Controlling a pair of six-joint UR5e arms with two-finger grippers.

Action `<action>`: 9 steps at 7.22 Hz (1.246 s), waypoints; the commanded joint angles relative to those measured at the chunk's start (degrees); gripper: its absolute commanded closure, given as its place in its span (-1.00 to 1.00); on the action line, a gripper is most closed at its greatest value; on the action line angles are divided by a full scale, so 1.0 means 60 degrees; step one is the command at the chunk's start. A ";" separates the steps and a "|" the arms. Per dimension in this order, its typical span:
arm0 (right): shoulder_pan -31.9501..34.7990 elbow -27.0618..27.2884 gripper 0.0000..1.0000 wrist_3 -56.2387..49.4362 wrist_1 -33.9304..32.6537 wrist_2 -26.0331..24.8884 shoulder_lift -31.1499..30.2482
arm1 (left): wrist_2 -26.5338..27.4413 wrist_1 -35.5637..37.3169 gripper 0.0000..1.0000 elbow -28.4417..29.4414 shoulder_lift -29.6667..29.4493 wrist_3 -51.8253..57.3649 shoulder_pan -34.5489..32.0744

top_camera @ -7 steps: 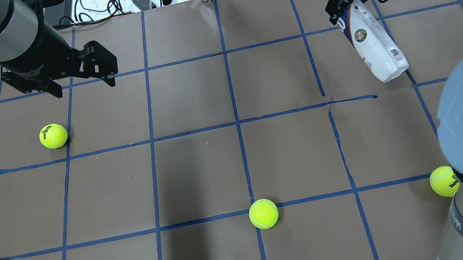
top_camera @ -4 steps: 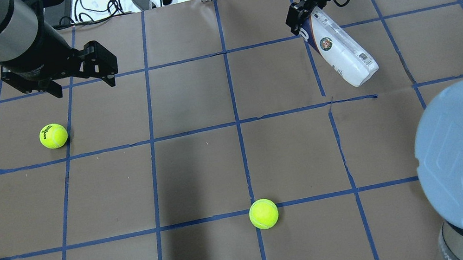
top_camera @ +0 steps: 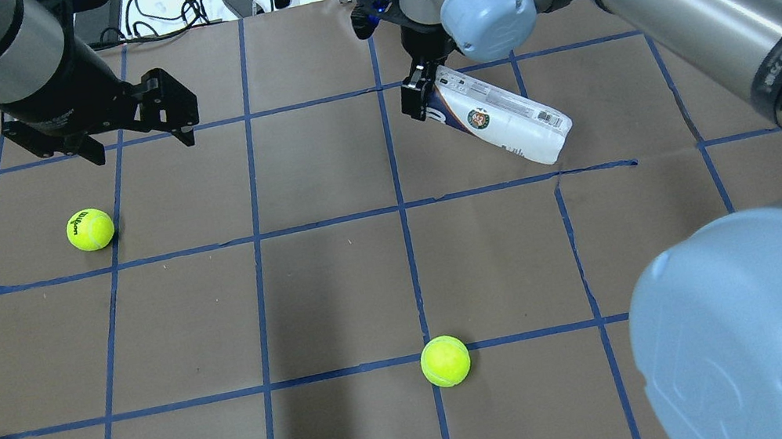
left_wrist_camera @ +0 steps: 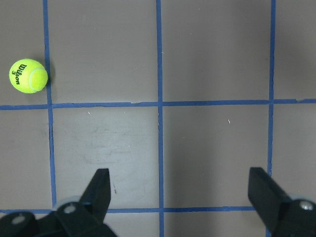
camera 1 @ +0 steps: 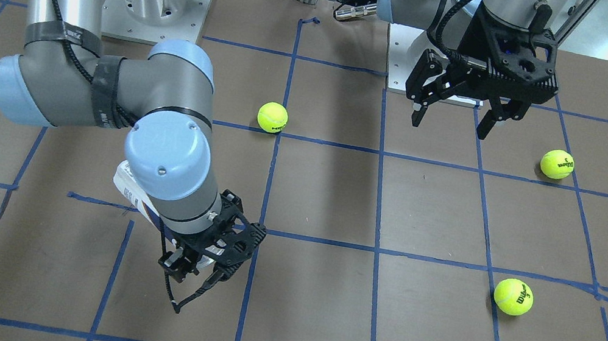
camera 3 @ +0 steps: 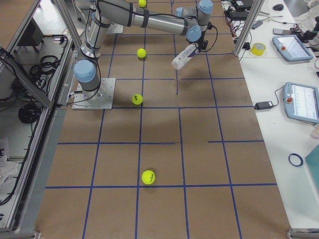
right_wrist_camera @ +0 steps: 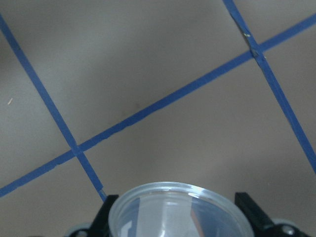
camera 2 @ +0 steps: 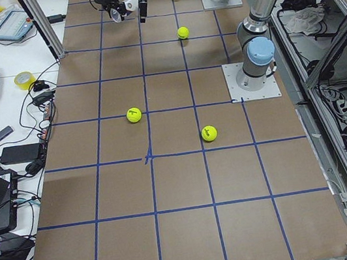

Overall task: Lift up tennis ball bucket
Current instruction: 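Drag the tube with the right gripper toward the left gripper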

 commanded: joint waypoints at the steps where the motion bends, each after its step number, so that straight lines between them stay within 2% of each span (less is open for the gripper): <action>1: 0.0352 0.0023 0.22 -0.1230 -0.0364 0.0025 0.0291 | 0.0008 0.0000 -1.00 0.0000 0.0000 0.0000 0.0006; 5: 0.1727 0.0023 0.21 -0.2012 -0.0365 -0.0063 0.0395 | 0.0008 0.0000 -1.00 0.0000 0.0000 0.0000 0.0006; 6: 0.1846 0.0023 0.28 -0.2143 -0.0365 -0.0062 0.0570 | 0.0008 -0.0015 -1.00 0.0000 0.0000 0.0000 0.0006; 7: 0.2108 0.0023 0.24 -0.3029 -0.0380 -0.0019 0.0963 | 0.0008 0.0000 -1.00 0.0000 0.0000 0.0000 0.0006; 9: 0.2213 0.0009 0.20 -0.3199 -0.0861 0.0083 0.1128 | 0.0008 0.0000 -1.00 0.0000 0.0000 0.0000 0.0006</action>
